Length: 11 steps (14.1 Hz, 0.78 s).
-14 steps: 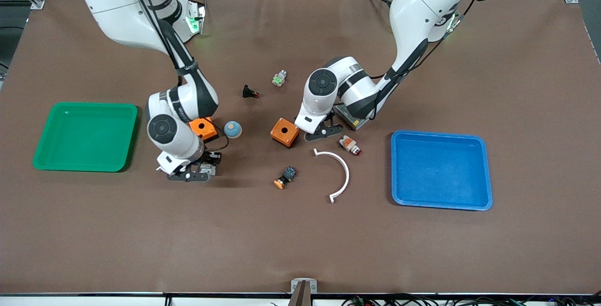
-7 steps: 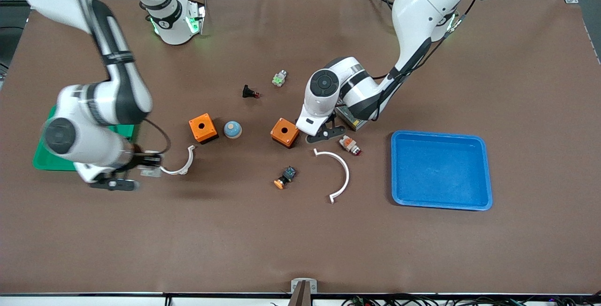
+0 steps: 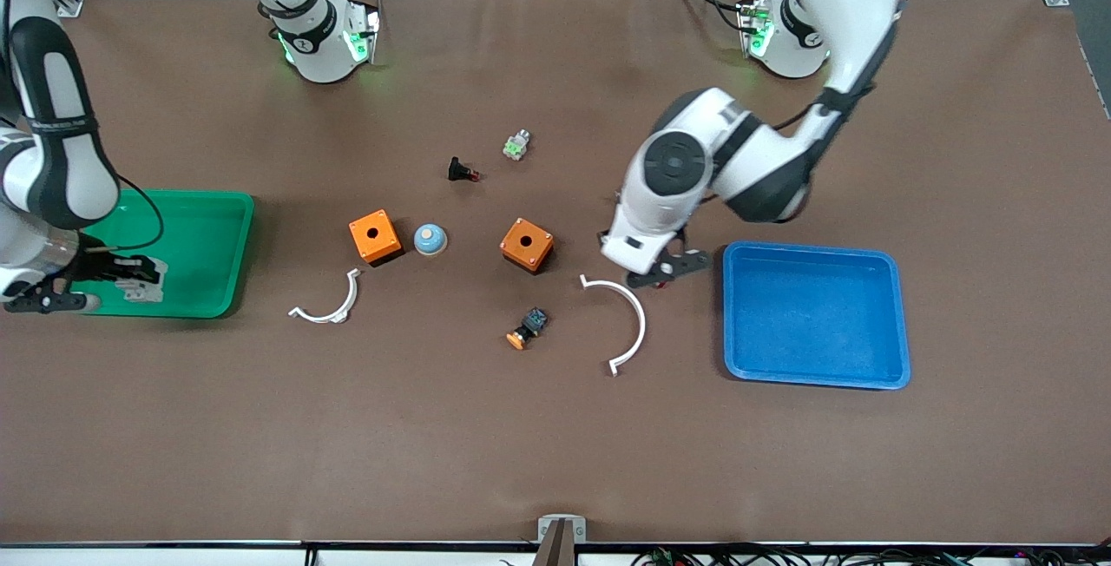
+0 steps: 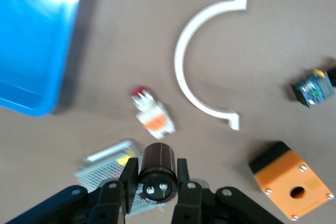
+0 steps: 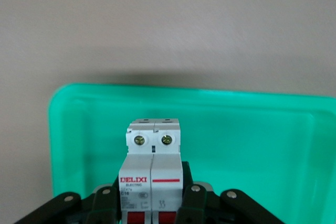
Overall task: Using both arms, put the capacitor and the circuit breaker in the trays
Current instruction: 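Carry the breaker to the green tray while the left gripper carries the capacitor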
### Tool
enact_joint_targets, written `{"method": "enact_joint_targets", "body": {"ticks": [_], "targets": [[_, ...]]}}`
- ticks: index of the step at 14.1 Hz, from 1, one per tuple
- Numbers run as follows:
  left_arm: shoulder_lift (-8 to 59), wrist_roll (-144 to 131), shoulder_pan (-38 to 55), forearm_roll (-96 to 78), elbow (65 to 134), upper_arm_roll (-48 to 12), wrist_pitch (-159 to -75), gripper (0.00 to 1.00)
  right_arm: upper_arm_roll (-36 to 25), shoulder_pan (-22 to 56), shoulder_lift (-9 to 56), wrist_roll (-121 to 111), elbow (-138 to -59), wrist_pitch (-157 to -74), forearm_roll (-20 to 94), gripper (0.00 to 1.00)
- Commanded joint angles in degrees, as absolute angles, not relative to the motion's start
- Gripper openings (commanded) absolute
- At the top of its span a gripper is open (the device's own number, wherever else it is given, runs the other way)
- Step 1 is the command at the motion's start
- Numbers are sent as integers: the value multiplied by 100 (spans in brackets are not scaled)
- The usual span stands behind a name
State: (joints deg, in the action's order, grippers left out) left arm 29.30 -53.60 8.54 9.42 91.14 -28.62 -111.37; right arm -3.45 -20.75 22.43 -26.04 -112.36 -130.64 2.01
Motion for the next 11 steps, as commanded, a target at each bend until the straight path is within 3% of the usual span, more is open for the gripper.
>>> {"method": "enact_joint_targets", "body": {"ticks": [1,5,11], "targets": [[2795,-4364,12,817,9176,-2918,-10750,20,-193,-2346,2101,-2602,-11758,-13314,123,0],[2830,-3097,-938,922,9290,-2892,-10644,20,-211,-2373,2057,-2628,-12410,-14281,-25,0],[3260,-2338,-1748,1476,9421,-2900,-11116,20,-220,-2593,2065,-2628,-12480,-14353,-325,0]]}}
